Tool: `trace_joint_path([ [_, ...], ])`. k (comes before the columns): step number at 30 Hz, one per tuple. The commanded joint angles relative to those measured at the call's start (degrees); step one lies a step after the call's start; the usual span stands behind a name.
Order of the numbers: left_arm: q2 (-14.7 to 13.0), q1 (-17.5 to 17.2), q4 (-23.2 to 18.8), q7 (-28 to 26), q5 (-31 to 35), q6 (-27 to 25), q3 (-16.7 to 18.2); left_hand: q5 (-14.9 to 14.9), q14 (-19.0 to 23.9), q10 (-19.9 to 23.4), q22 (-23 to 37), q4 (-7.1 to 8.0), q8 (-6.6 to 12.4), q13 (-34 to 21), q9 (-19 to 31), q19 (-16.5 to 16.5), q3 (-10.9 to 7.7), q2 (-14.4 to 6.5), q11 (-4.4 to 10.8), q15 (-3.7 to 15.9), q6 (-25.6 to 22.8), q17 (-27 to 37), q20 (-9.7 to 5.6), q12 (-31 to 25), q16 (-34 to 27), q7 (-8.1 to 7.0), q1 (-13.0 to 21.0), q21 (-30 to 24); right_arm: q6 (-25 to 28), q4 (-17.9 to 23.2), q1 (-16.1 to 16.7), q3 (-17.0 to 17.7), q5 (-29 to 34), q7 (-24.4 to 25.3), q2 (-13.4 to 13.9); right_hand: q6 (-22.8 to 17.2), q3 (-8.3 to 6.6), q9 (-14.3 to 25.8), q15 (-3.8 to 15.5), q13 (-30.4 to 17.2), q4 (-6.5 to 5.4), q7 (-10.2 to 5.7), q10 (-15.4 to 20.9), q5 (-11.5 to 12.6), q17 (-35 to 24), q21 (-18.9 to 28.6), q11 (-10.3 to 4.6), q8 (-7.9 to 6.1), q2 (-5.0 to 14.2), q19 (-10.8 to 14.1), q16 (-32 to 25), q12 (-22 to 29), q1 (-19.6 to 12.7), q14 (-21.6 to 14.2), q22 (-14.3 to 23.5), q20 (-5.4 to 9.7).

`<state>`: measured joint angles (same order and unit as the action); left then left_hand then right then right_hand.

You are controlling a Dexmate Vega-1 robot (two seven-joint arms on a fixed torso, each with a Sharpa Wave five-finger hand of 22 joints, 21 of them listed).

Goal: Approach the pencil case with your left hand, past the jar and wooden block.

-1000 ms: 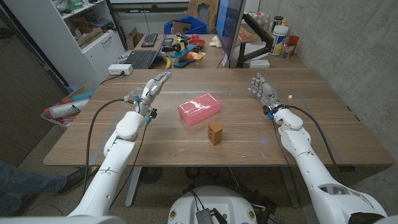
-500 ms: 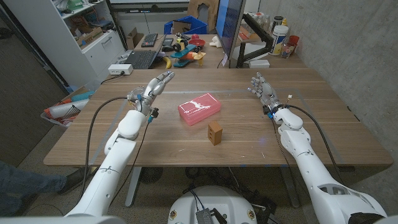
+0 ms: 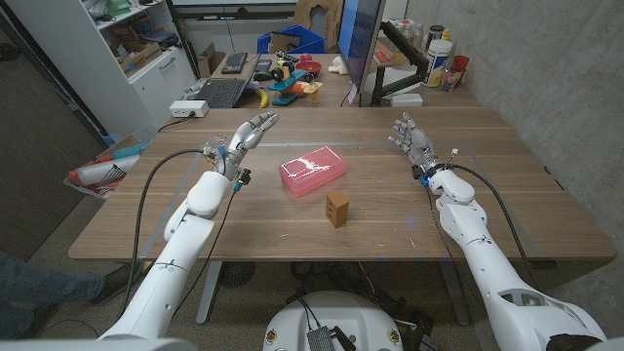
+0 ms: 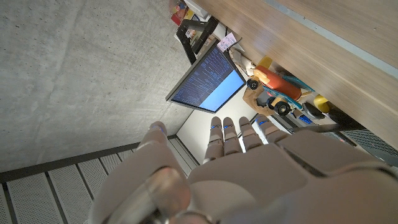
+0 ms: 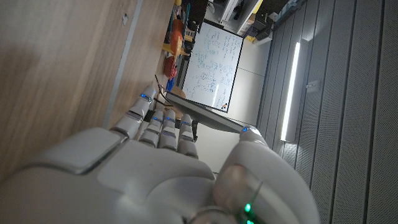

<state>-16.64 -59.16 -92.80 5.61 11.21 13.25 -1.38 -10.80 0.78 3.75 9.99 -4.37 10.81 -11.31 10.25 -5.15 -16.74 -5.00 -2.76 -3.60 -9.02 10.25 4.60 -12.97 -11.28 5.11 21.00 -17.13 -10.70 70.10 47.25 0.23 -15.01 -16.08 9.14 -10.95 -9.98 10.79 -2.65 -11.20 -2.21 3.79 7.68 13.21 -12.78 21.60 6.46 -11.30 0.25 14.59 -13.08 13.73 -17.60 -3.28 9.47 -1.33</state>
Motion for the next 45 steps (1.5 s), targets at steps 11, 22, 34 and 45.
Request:
trace_joint_path([
  [11,-0.80,-0.31,-0.53,-0.12,1.47,-0.25,-1.14,0.02,0.26,0.18,0.17,-0.39,0.20,-0.23,0.15,-0.04,-0.28,-0.13,-0.03,-0.28,-0.61,0.18,0.53,0.26,0.25,-0.20,0.79,0.55,-0.76,-0.91,-0.57,-0.24,-0.29,-0.33,-0.15,-0.76,-0.07,0.08,-0.18,-0.13,0.24,0.07,0.59,0.18,-0.03,-0.38,0.04,-0.14,0.40,0.63,0.26,-0.20,0.10,-0.63,0.15,0.01],
  [22,-1.50,-0.36,-1.03,-0.53,3.34,-0.38,-2.00,0.03,0.30,0.25,0.19,-0.58,0.20,-0.23,0.16,0.10,-0.34,-0.16,0.03,-0.13,-0.70,0.18,0.79,0.27,0.26,-0.20,0.88,0.78,-1.77,-1.52,-0.81,-0.31,-0.39,-0.67,-0.28,-0.73,-0.03,0.08,-0.11,-0.13,0.30,0.02,0.60,0.18,0.00,-0.61,-0.02,-0.11,0.40,0.75,0.30,-0.33,0.11,-0.65,0.15,-0.02],
  [34,-2.43,-0.16,-1.72,-0.87,5.87,-1.00,-3.43,0.05,0.28,0.42,0.20,-0.78,0.22,-0.23,0.17,0.10,-0.44,-0.24,-0.04,-0.19,-0.85,0.17,0.43,0.24,0.30,-0.30,1.01,1.08,-2.58,-2.56,-1.16,-0.39,-0.38,-0.73,-0.48,-0.71,0.02,0.08,-0.16,-0.14,0.40,-0.02,0.68,0.17,0.05,-0.89,0.02,-0.08,0.34,0.86,0.36,-0.44,0.10,-0.64,0.16,-0.05],
  [45,-2.84,-0.05,-2.17,-2.01,8.10,-1.62,-4.51,0.07,0.07,0.24,0.21,-0.98,0.24,-0.24,0.17,0.13,-0.54,-0.32,0.11,-0.17,-1.05,0.17,0.39,0.35,0.40,-0.36,1.13,1.38,-2.51,-1.97,-0.83,-0.38,-0.23,-0.58,-0.25,-0.73,0.07,0.08,-0.20,-0.15,0.46,0.00,0.74,0.16,0.07,-1.11,-0.01,-0.08,0.31,0.96,0.39,-0.53,0.13,-0.67,0.16,-0.06],
])
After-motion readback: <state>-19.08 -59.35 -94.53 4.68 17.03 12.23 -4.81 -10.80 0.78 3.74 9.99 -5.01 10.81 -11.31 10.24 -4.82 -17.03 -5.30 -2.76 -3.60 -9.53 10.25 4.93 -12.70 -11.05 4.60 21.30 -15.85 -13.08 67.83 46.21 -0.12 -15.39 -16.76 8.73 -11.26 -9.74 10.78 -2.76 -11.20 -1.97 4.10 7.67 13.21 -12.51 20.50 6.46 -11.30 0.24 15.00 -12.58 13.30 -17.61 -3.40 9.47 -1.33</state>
